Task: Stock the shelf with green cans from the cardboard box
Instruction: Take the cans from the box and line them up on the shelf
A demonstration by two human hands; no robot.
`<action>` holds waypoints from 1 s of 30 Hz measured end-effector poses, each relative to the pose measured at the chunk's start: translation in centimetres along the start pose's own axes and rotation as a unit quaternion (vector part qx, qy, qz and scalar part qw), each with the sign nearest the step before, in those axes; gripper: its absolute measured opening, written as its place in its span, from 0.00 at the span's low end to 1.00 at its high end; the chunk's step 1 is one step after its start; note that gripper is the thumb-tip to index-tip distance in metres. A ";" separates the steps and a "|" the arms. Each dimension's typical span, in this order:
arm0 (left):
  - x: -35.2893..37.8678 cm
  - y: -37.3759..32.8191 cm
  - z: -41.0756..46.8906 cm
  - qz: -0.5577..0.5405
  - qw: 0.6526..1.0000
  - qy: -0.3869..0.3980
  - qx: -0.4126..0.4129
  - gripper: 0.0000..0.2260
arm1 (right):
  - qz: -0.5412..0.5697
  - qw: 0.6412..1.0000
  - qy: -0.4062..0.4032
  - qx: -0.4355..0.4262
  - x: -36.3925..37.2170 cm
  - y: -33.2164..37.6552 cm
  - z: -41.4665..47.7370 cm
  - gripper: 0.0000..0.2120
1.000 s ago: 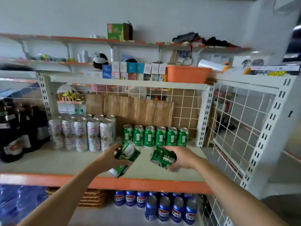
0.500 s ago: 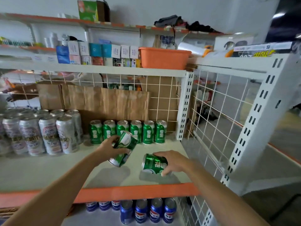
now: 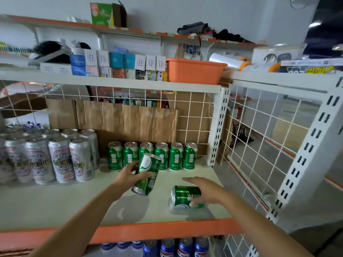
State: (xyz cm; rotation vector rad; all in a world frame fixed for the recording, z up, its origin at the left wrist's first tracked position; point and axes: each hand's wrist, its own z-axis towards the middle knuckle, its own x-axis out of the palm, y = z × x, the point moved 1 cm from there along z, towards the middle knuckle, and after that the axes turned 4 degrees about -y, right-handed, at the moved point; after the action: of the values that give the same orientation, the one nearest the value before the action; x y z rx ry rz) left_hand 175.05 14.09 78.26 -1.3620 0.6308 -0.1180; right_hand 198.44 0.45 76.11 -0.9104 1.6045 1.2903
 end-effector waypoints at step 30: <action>0.3 0.5 0.5 -0.259 0.960 0.078 0.070 0.48 | 0.512 0.817 -0.259 -0.064 -2.9 9.0 3.4 0.27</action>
State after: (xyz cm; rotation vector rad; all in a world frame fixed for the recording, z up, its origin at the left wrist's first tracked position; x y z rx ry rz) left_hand 175.36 14.50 77.71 -1.3614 0.3731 -0.6858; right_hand 191.83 5.65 81.68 0.3796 1.5616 2.1409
